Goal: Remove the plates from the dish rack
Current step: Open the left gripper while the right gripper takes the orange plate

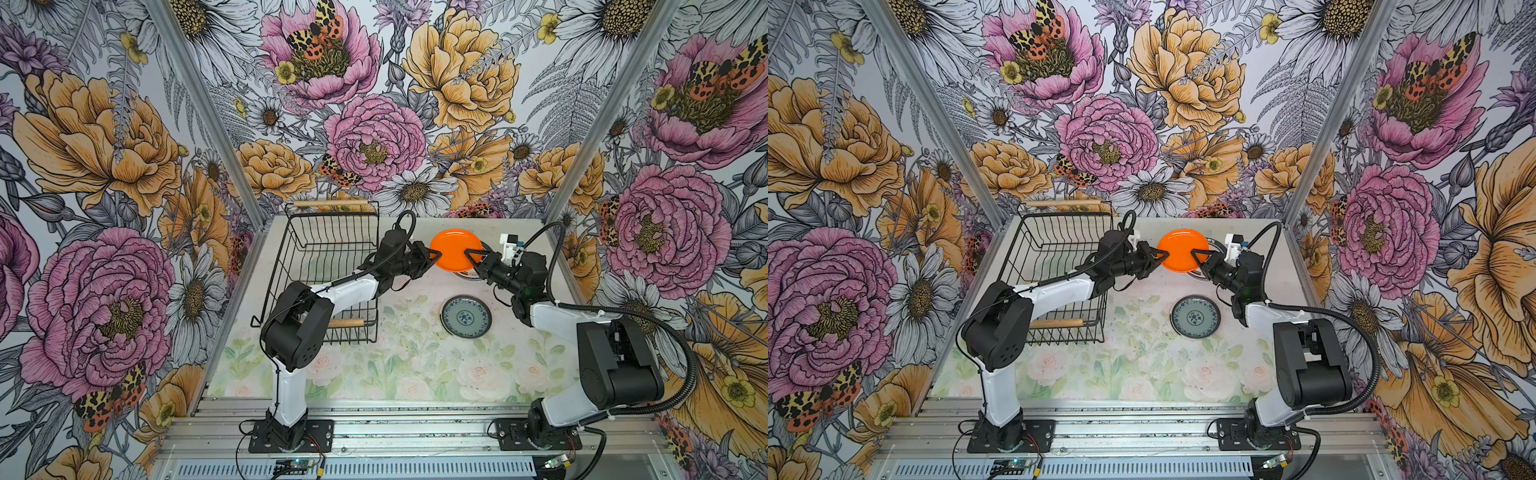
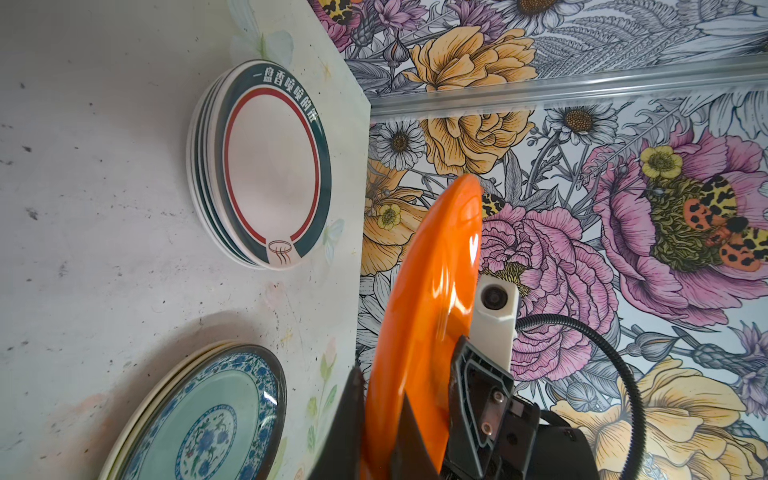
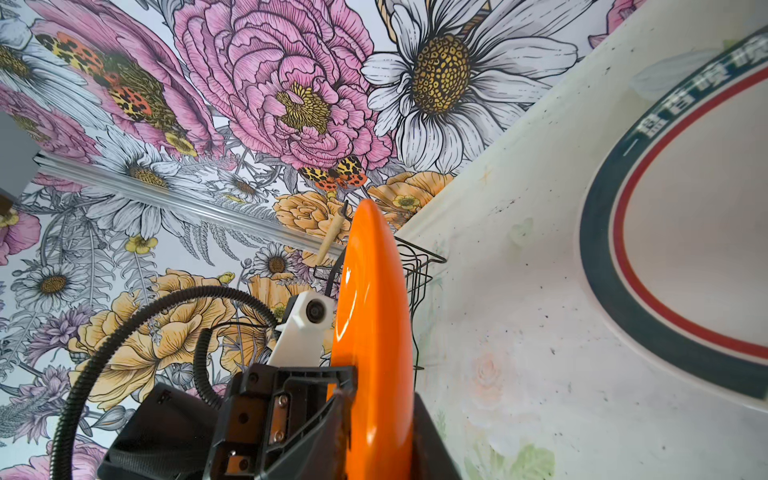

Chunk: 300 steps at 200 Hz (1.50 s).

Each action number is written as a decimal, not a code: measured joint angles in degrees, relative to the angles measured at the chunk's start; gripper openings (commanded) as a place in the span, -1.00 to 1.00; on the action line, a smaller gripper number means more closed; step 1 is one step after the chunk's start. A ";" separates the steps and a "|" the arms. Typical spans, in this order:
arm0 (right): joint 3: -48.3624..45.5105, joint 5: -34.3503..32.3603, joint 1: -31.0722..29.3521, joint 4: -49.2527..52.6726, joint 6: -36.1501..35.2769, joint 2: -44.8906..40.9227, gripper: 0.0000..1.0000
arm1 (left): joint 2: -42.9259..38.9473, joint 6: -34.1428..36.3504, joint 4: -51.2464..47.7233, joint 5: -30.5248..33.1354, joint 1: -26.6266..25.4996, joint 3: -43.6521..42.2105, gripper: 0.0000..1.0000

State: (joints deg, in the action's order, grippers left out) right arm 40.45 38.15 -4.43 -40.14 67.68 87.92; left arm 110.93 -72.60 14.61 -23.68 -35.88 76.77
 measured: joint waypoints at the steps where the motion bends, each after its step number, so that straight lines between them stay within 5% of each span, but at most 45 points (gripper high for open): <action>1: 0.00 0.02 0.00 -0.02 0.00 0.02 -0.77 | 0.00 0.02 -0.02 0.00 0.00 0.02 -0.89; 29: 0.26 -1.01 0.11 0.70 0.59 0.85 -0.84 | 0.09 3.74 -0.02 0.22 0.00 0.15 -0.69; 78: 1.27 -0.07 -0.28 1.73 -4.76 1.18 -1.00 | 0.09 -0.59 1.60 -1.46 -0.15 0.68 0.06; 117: 5.44 0.74 0.37 5.64 -10.93 1.18 -1.00 | -0.72 0.83 0.55 -2.99 -0.28 1.68 0.34; 130: 7.89 1.44 1.07 6.58 -14.34 1.18 -1.00 | -1.84 2.29 -0.79 -3.43 -0.28 1.73 0.97; 181: 22.36 3.08 4.59 10.47 -31.93 1.18 -1.00 | -9.46 9.22 -10.51 -6.08 -0.26 1.77 0.98; 214: 26.38 -2.78 5.22 10.64 -45.90 -0.09 -1.00 | -16.37 16.79 -20.57 -6.29 0.24 1.77 0.97; 260: 23.82 -23.56 7.28 11.19 -58.40 -3.43 -1.00 | -29.44 26.93 -34.58 -0.13 5.14 -0.31 0.98; 300: 15.28 -47.47 9.18 15.96 -60.72 -14.29 -1.00 | -41.11 31.47 -39.80 8.96 10.27 -6.43 0.98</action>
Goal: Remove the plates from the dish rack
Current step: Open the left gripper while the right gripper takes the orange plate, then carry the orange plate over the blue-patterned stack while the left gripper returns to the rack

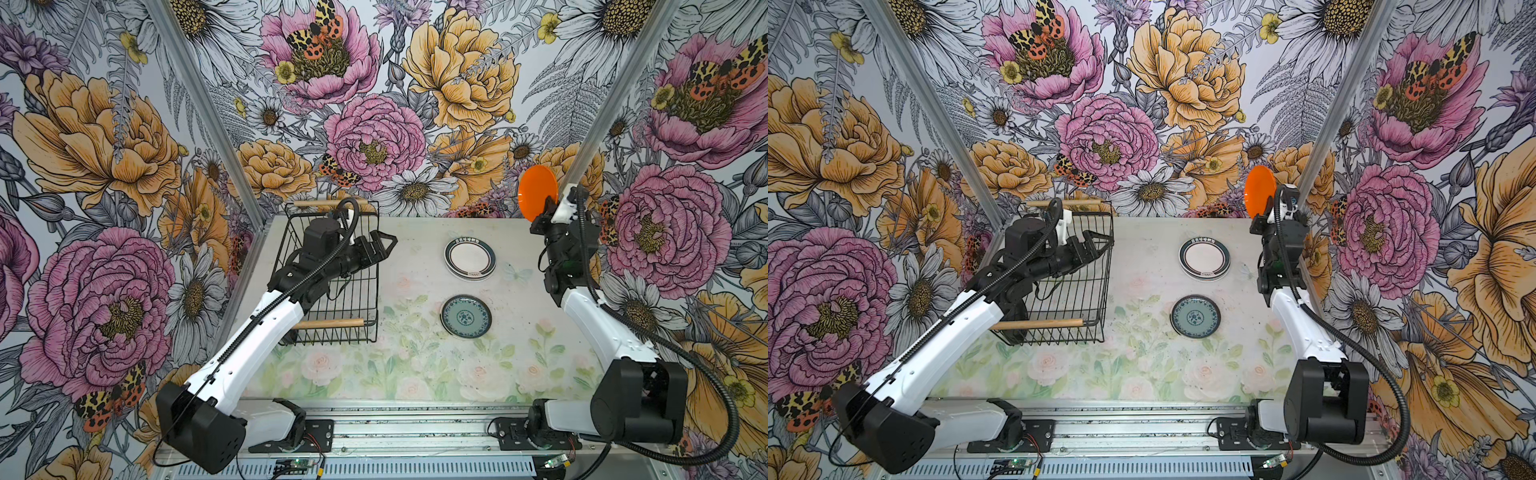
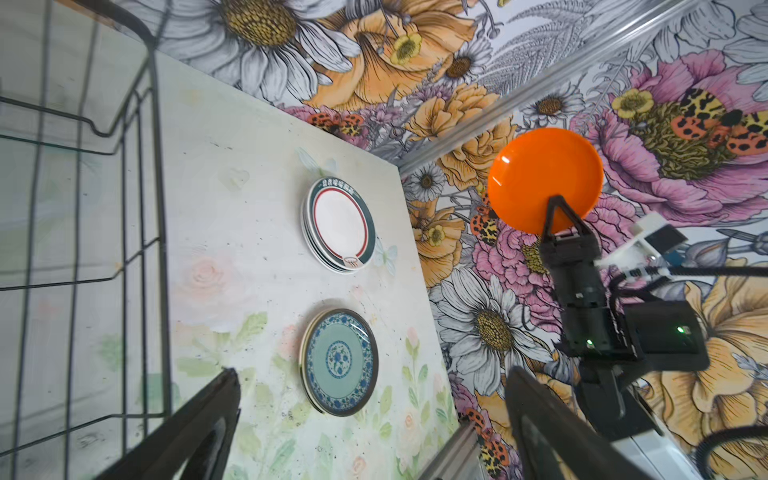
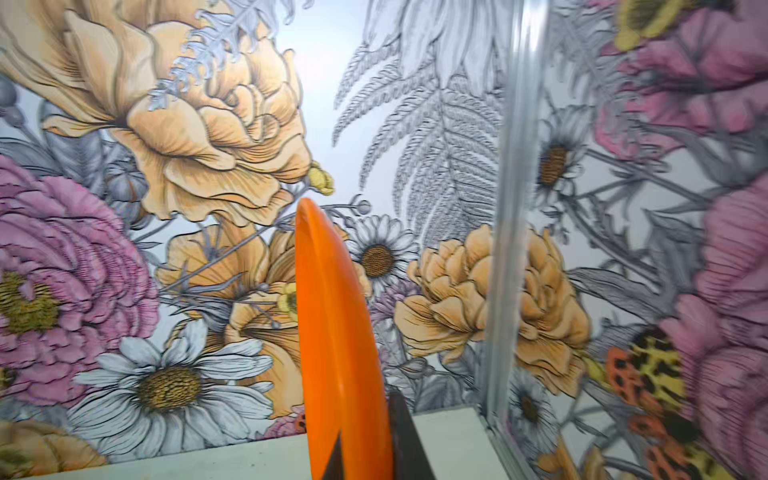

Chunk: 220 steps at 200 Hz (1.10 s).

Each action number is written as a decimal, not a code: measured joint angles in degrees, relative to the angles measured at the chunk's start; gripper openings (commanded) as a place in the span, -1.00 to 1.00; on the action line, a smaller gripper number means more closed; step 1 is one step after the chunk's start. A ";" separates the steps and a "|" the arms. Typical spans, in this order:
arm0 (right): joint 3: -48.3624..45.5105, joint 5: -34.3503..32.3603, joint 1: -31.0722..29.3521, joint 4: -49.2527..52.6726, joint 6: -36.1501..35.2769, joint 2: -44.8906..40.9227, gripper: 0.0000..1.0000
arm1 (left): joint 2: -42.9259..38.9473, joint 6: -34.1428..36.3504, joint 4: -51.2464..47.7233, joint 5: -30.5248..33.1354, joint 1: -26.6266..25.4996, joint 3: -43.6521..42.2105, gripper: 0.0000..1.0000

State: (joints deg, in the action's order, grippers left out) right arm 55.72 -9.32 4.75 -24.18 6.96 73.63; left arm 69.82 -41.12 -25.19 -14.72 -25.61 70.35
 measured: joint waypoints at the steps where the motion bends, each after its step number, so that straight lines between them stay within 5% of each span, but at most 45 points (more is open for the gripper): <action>1: -0.15 -0.37 0.02 0.15 0.00 -0.22 -1.00 | -0.26 0.15 -0.22 0.42 0.02 -0.17 0.98; 51: -8.00 -21.68 0.96 18.36 5.03 -15.41 -1.00 | -8.59 5.79 -1.77 11.56 -0.20 -5.68 0.98; 94: -10.14 -23.93 1.22 42.51 16.11 -24.90 -1.00 | -9.97 8.63 -1.09 10.60 3.61 -8.02 0.98; 155: -14.95 -1.42 4.09 60.19 27.82 -30.86 -1.00 | -11.43 10.95 -2.45 10.47 4.33 -9.09 0.98; 220: -19.65 25.57 7.34 58.55 35.23 -31.95 -1.00 | -14.64 11.13 -3.87 10.47 5.86 -11.15 0.98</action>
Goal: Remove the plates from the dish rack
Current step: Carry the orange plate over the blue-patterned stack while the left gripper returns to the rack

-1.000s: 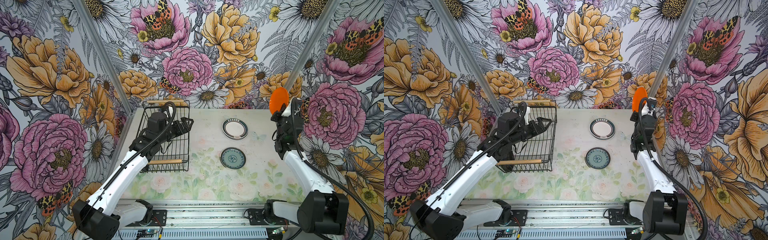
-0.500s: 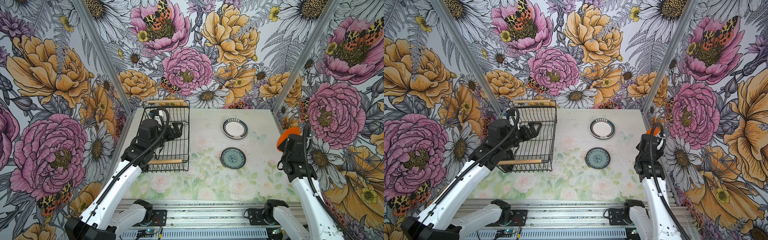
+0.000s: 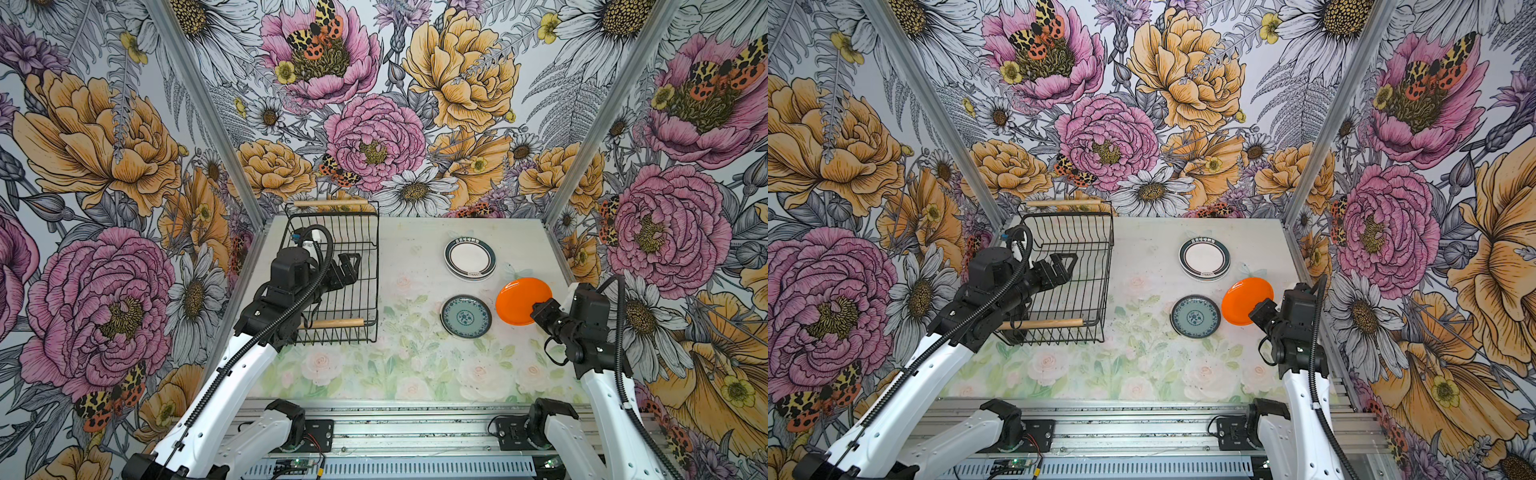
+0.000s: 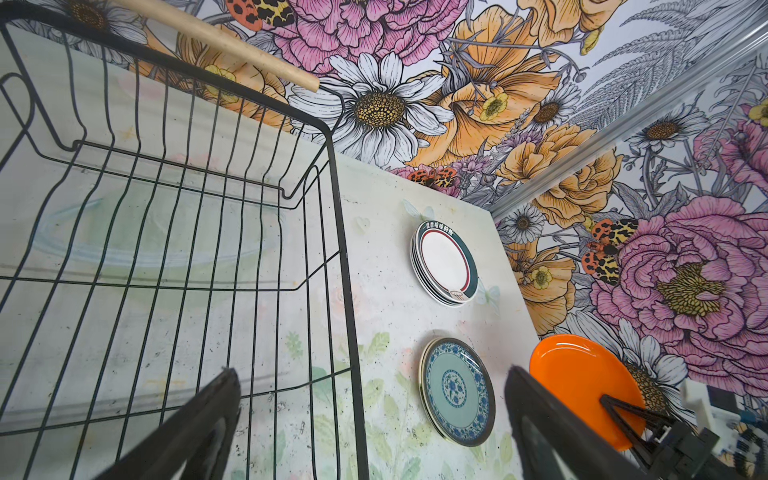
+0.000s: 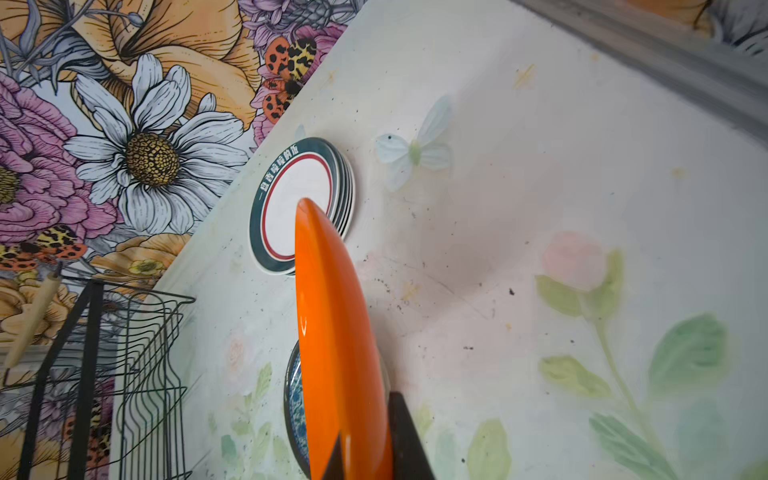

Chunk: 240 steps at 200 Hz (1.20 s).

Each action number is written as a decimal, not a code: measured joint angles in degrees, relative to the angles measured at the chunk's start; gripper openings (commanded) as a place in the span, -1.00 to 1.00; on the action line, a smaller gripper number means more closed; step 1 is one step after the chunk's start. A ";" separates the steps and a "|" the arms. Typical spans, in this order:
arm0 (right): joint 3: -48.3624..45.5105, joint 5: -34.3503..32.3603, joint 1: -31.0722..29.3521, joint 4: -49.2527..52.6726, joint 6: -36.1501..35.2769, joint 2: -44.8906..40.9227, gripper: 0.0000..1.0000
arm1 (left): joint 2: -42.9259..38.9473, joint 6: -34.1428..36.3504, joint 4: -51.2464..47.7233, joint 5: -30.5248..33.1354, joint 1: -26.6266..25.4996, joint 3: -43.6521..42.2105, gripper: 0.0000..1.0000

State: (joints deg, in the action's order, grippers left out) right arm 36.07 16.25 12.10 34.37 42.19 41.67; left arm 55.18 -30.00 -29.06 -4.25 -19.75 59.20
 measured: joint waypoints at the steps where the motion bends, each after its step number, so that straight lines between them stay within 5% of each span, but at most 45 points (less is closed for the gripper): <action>1: -0.13 0.33 0.00 -0.09 0.11 0.04 -1.00 | -0.02 0.00 0.02 0.00 0.09 -0.02 0.98; 42: -6.25 14.49 0.26 -6.10 4.61 2.82 -1.00 | 0.07 -0.87 -0.04 -1.11 3.08 -0.02 0.97; 109: -12.98 28.35 0.26 -24.41 12.87 9.35 -1.00 | 1.70 -3.23 -0.11 -5.33 5.01 -0.04 0.97; 240: -14.80 30.91 -1.99 -38.91 15.15 25.70 -1.00 | 1.18 -3.26 -0.20 -7.19 6.51 -0.98 0.98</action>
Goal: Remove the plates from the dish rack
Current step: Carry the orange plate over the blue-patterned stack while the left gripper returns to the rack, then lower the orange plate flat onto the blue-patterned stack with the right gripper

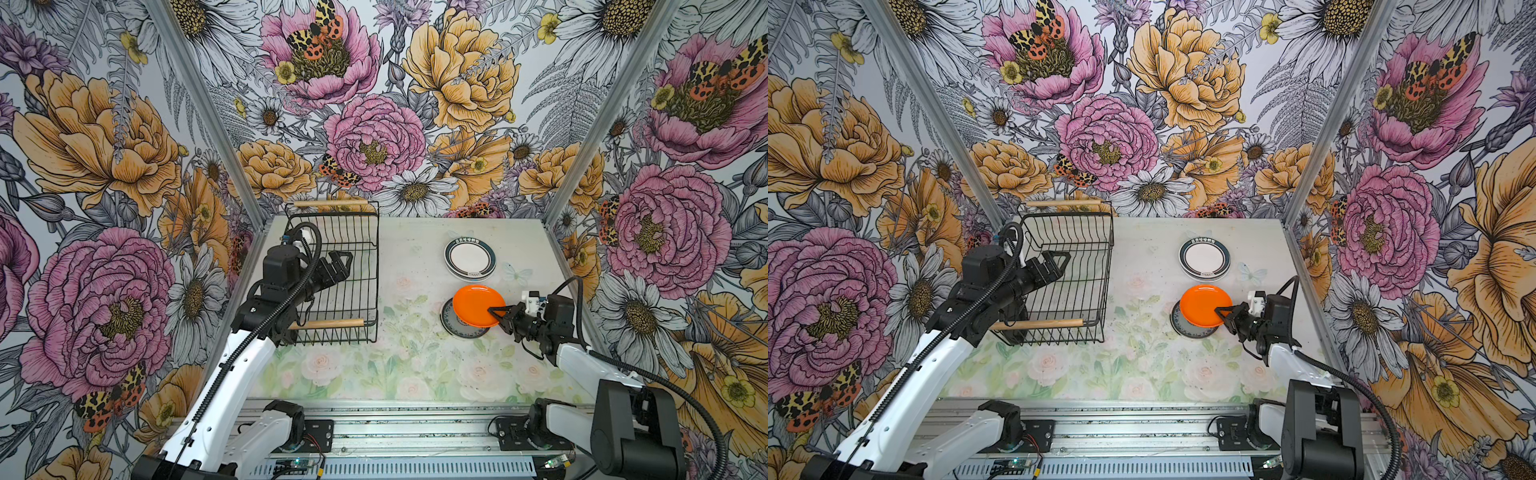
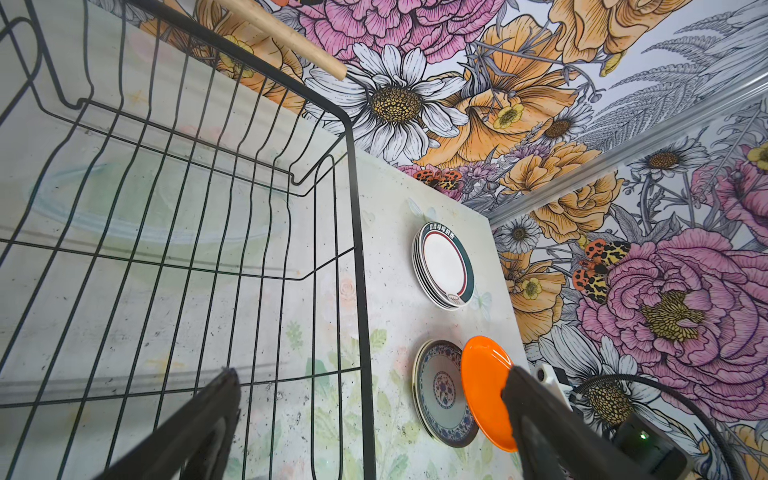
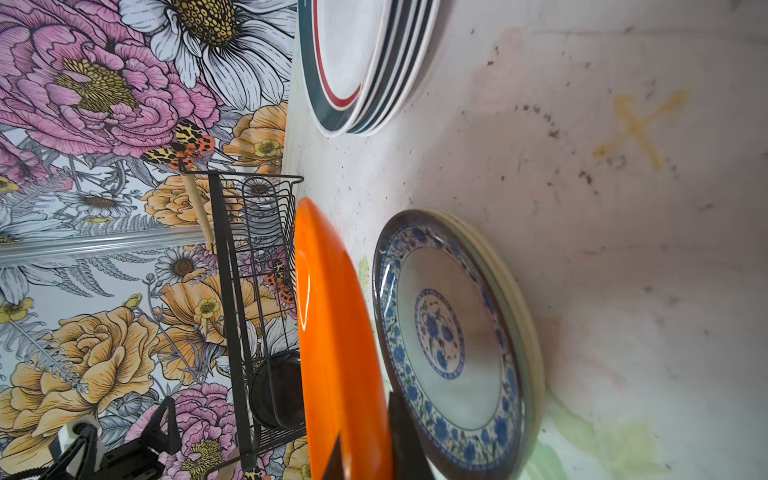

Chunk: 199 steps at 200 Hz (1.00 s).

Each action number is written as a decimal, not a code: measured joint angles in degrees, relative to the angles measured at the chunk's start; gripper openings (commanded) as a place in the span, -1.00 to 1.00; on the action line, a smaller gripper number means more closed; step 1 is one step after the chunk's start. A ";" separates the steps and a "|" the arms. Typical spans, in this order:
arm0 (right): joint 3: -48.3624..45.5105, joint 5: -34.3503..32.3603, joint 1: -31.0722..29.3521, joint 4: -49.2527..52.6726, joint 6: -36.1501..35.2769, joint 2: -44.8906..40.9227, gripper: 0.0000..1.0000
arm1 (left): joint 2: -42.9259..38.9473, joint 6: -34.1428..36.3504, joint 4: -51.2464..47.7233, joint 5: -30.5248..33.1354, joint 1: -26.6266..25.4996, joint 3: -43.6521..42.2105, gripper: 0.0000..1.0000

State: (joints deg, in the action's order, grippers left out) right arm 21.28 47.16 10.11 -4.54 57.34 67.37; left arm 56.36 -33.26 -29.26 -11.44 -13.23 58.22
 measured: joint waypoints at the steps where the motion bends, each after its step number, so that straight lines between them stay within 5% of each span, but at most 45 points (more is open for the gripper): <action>1: 0.02 -0.02 -0.07 0.04 0.00 0.02 -1.00 | 0.00 0.00 0.00 0.00 0.00 0.00 0.97; 72: 3.67 -5.66 -5.31 5.42 -5.31 4.02 -0.95 | 0.48 0.24 -3.39 0.11 1.95 -0.04 0.98; 199: 8.02 -14.43 -9.05 14.71 -11.37 5.05 -0.21 | 2.60 1.86 -8.17 1.33 4.17 0.26 0.98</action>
State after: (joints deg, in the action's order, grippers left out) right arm 29.30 32.73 1.06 10.17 45.98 72.42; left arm 58.96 -31.40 -37.43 -10.11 -9.06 58.48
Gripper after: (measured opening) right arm 0.377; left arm 0.987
